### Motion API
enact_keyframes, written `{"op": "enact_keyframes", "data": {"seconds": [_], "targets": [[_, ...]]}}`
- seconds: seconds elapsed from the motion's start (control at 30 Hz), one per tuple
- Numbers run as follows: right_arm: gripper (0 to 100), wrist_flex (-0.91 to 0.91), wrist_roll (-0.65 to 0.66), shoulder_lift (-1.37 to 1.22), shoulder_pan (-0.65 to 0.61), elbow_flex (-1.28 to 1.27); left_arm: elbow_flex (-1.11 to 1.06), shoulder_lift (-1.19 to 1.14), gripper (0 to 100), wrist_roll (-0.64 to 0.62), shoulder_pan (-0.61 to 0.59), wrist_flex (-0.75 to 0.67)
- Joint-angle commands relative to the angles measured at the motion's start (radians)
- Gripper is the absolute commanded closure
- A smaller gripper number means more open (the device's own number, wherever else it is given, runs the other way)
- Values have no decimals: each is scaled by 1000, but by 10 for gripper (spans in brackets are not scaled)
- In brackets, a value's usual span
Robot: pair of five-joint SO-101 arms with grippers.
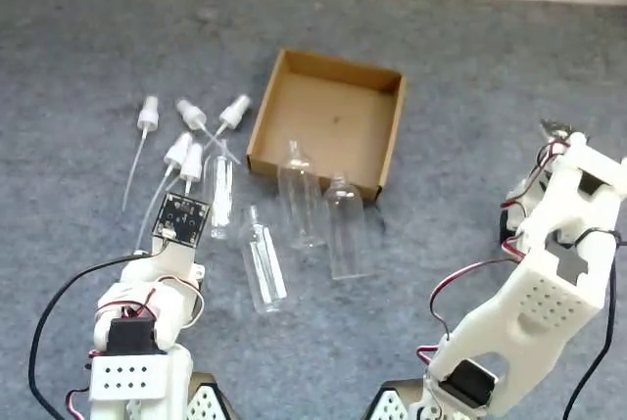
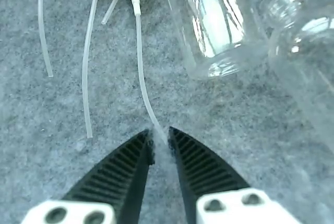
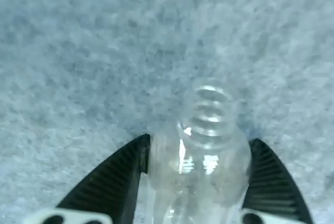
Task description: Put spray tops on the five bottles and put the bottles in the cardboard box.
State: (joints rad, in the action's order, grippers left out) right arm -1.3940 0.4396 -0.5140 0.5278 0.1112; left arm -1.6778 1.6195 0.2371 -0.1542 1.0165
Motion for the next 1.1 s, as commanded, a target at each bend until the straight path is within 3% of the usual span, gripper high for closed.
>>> {"op": "enact_keyframes", "data": {"seconds": [0.0, 0.13, 0.4, 0.9, 1.07], "targets": [[775, 8, 9, 15, -21, 61, -27, 8, 995, -6, -10, 5], [838, 7, 9, 16, -27, 114, -27, 8, 995, -6, -10, 5], [727, -94, 34, 13, -70, 219, -27, 8, 995, -6, -10, 5], [724, -105, 103, 7, -111, 302, -27, 8, 995, -6, -10, 5], [816, -105, 117, 5, -111, 288, -27, 8, 995, -6, -10, 5]]}}
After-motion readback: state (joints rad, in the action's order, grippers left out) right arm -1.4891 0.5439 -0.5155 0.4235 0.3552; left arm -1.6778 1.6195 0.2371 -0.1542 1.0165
